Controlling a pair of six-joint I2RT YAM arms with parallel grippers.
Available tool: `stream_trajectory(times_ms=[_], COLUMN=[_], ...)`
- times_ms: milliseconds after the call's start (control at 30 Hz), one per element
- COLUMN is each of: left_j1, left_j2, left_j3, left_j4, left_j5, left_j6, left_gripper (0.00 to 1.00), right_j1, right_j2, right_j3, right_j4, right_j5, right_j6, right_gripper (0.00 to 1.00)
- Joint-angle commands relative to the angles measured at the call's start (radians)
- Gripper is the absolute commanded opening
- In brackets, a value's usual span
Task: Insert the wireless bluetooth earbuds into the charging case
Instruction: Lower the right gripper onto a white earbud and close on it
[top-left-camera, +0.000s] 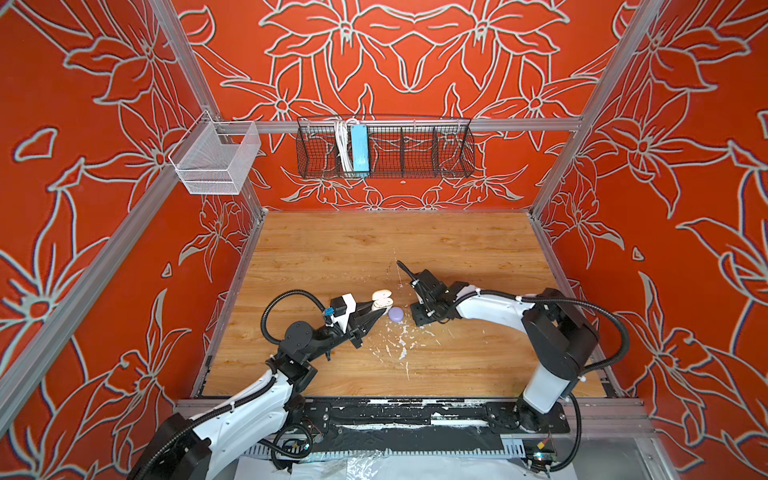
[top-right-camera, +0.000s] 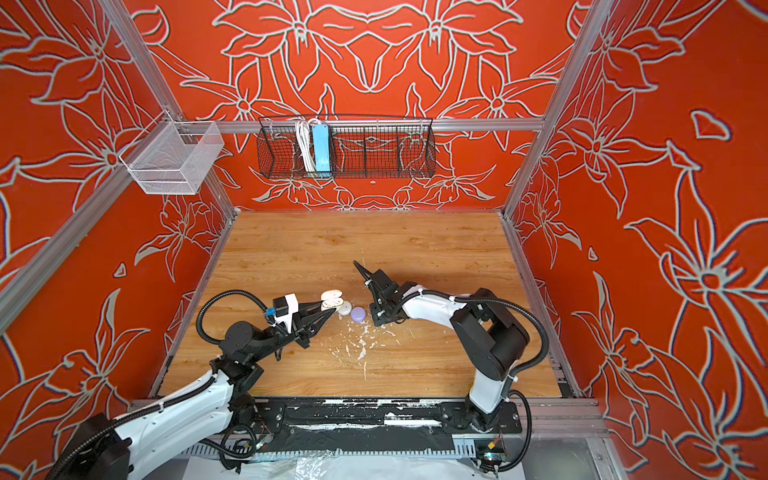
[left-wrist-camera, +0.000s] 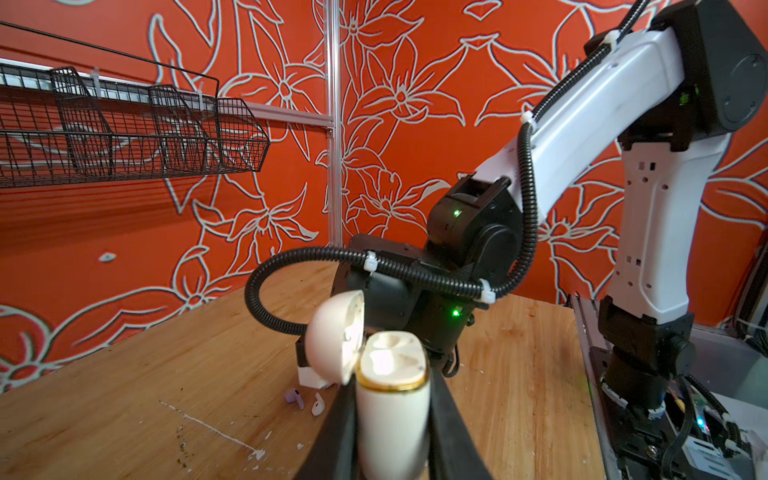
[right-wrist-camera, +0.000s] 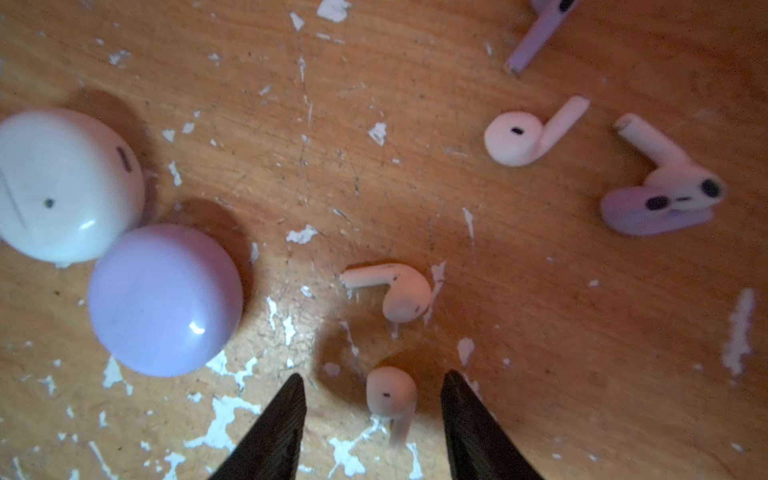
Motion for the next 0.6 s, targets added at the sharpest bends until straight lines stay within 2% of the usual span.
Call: stream_trajectory(times_ms=[0, 433, 567], left_j1=[-0.007, -0.013, -0.017], left_j2=[-0.017, -0.036, -0.041], left_j3=[-0.006, -0.001, 0.005], left_j4=[-0.008, -0.036, -0.050], left_j5=[-0.007, -0.011, -0.012], left_j6=[0.023, 0.040, 0.042], left_gripper=[0.00, 0.00, 0.00], right_j1=[-0.005, -0.004, -0.004], right_j2=[0.024, 0.014, 0.042], right_j3=[0.033, 0.074, 0.099], right_j4=[-0.047, -0.182, -0.209], right_j5=[-0.010, 0.031, 0.005], right_j6=[-0.001, 0.024, 0.040], right_gripper=[0.53, 0.46, 0.46])
